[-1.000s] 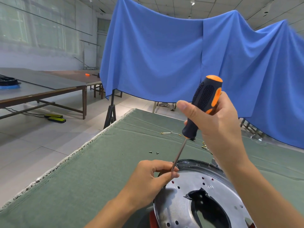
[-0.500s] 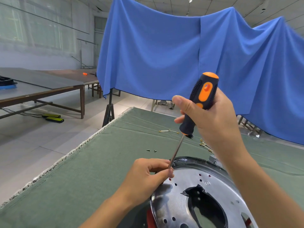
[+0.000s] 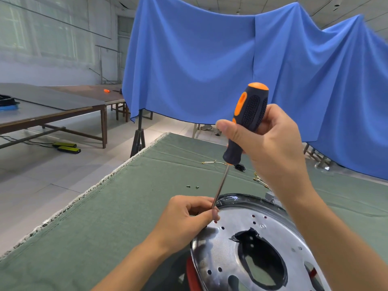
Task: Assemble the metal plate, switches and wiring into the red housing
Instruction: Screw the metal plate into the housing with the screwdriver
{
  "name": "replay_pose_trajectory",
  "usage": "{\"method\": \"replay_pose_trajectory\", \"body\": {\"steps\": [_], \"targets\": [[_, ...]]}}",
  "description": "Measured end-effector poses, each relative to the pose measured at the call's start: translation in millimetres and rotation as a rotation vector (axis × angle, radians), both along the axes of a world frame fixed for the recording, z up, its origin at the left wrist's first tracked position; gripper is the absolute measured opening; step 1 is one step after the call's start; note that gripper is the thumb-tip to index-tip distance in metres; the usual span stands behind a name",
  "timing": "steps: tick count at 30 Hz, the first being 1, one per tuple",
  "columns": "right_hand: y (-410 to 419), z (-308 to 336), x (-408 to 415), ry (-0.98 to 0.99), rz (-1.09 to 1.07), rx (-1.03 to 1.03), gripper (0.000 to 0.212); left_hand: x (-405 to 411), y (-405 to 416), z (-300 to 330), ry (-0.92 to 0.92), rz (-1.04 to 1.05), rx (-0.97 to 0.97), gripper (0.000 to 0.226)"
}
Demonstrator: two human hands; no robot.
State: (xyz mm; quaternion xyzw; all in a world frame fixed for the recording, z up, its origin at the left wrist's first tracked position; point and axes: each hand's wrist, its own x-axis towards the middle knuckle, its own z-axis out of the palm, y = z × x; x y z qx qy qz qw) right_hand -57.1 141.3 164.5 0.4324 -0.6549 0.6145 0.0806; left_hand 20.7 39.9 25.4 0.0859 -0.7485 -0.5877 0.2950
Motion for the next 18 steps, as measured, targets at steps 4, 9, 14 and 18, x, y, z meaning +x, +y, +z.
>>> {"method": "replay_pose_trajectory", "body": {"steps": [4,9,14,18], "targets": [[4,2,-1,-0.085,0.181,0.061,0.031,1,0,1,0.005,-0.004,0.014,0.012],[13,10,-1,-0.122,0.351,0.052,0.028,0,-1,-3,0.011,-0.049,0.116,0.014],[2,7,4,-0.062,0.09,-0.022,0.049,0,-1,-3,0.052,-0.045,0.073,0.027],[2,5,2,-0.066,0.146,0.006,0.037,-3,-4,-5,0.05,-0.02,0.012,0.03]]}}
